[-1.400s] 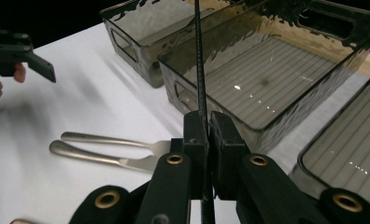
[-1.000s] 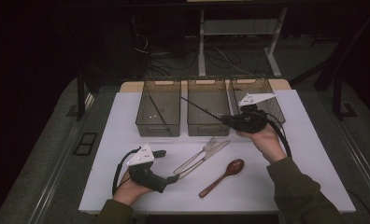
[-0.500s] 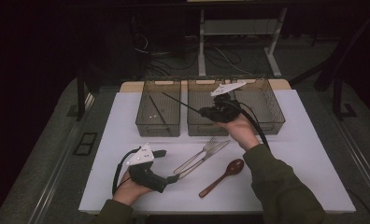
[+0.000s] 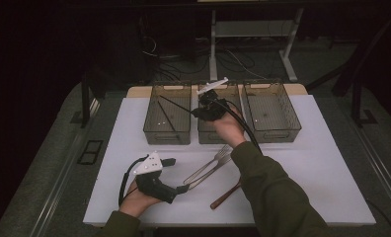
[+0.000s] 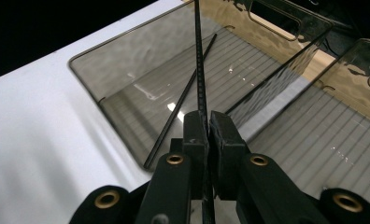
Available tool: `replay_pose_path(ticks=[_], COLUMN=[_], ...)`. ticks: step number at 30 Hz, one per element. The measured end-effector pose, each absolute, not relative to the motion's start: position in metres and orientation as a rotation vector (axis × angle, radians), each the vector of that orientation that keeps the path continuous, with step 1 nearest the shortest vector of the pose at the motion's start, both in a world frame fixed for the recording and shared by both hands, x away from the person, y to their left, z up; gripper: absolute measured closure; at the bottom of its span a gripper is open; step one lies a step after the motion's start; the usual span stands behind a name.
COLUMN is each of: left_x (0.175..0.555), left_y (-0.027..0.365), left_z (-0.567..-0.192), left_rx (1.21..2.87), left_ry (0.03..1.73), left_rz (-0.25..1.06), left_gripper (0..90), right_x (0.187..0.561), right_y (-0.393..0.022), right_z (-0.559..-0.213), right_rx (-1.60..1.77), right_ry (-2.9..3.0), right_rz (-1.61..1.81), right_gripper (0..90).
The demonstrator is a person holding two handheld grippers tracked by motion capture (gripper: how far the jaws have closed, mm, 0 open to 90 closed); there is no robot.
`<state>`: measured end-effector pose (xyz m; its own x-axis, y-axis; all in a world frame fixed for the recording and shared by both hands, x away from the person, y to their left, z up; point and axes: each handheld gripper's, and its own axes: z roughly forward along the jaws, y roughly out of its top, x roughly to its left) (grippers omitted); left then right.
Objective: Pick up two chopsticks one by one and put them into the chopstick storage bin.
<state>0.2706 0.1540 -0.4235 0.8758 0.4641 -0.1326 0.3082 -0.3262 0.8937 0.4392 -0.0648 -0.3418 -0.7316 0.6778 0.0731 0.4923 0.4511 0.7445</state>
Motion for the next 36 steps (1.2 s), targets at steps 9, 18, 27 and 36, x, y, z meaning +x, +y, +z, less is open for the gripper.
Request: replay_pose_path(ticks=[9,18,27,36], left_x=[0.271,0.271,0.271,0.270], left_y=[0.154,0.154,0.154,0.154], left_z=[-0.423,-0.423,-0.423,-0.423], left_rx=[1.924,1.918,1.921,1.928], left_ry=[0.570,0.568,0.566,0.566], left_rz=[0.169,0.163,0.169,0.173], left_gripper=[0.0,0.0,0.0,0.0], right_x=[0.461,0.472,0.463,0.445], right_y=[-0.031,-0.009,-0.021,-0.051], right_z=[-0.356,-0.373,-0.361,-0.342], right_rx=[1.088,1.170,1.115,1.028], right_ry=[2.471,2.469,2.477,2.500], right_rz=[1.059,1.008,1.134,1.272], right_gripper=[84.5,82.1,53.3,45.7])
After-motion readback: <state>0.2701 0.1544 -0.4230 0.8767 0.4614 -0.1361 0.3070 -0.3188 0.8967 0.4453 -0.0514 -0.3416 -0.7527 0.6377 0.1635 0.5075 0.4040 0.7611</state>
